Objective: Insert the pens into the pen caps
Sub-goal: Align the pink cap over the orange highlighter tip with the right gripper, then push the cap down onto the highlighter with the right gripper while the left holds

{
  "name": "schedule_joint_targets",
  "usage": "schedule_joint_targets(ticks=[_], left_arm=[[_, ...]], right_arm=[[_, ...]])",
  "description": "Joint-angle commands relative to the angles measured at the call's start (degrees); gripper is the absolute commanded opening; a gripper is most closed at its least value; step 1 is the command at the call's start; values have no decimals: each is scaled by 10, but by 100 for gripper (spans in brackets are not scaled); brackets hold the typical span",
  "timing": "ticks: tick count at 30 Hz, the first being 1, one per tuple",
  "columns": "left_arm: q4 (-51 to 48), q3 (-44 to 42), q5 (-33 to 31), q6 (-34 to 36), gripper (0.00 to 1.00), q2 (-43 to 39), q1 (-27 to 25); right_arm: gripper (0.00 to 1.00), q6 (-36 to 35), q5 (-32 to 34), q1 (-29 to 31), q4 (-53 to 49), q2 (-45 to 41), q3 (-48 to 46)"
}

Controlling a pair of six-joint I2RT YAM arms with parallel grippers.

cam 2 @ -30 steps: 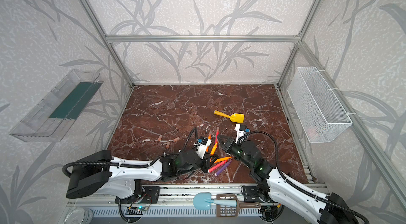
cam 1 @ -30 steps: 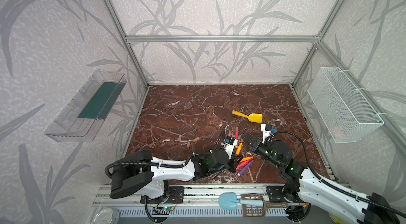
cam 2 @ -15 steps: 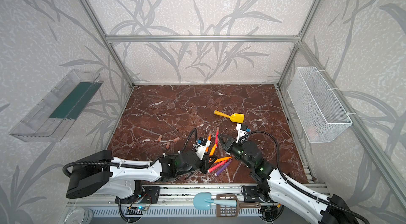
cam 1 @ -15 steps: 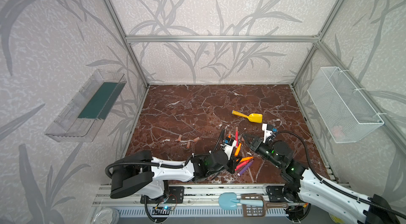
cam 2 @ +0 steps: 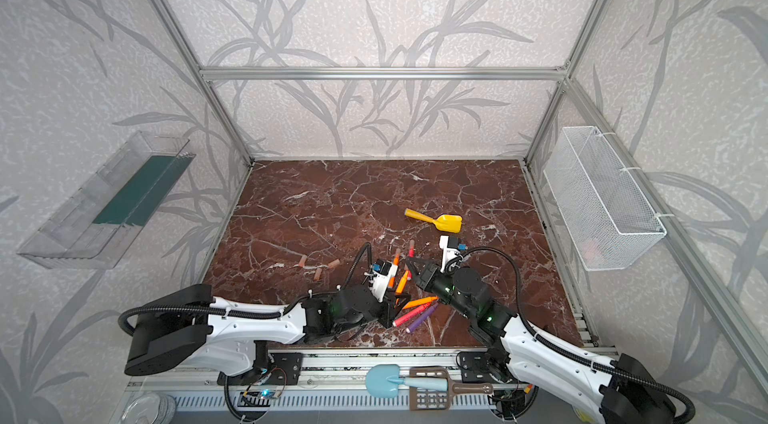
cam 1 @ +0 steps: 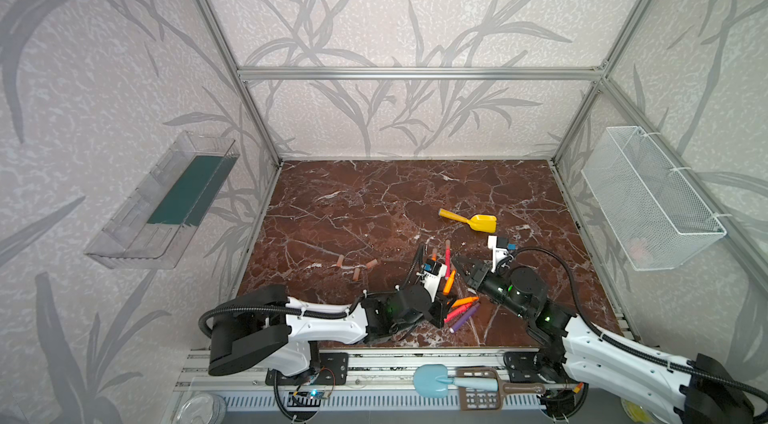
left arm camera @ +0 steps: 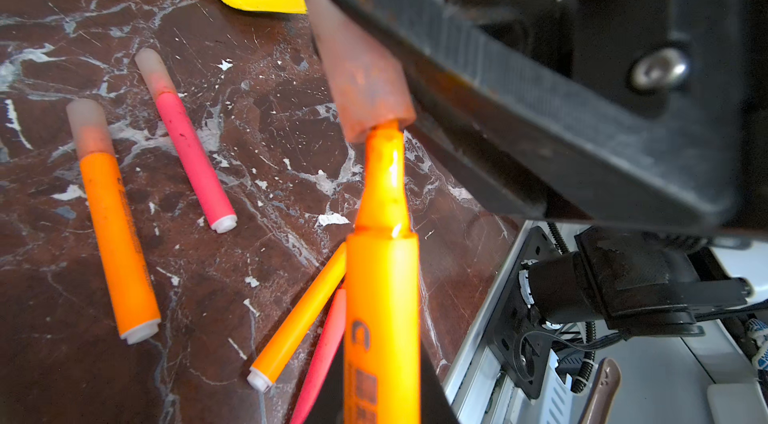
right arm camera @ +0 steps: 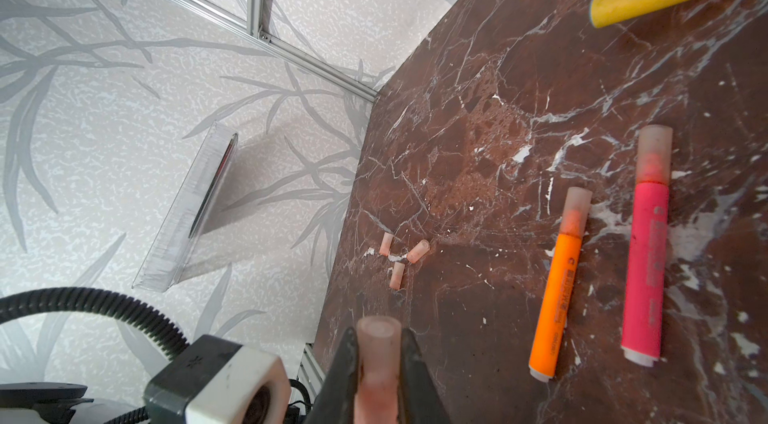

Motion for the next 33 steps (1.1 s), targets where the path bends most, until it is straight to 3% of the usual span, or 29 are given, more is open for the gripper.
schedule_joint_targets(ticks=[1, 9, 18, 33], left_arm=[[14, -6, -20, 2, 0, -16, 1], [54, -30, -8, -18, 0, -36, 19], [84, -15, 18, -23, 0, -35, 23], [176, -46, 36, -68, 0, -45, 53]], right_arm=[[0, -10, 10, 11, 21, 0, 5], [0, -15, 19, 25, 35, 10, 2], [0, -40, 28, 60, 116, 28, -15], [2, -55, 80, 115, 119, 34, -15]])
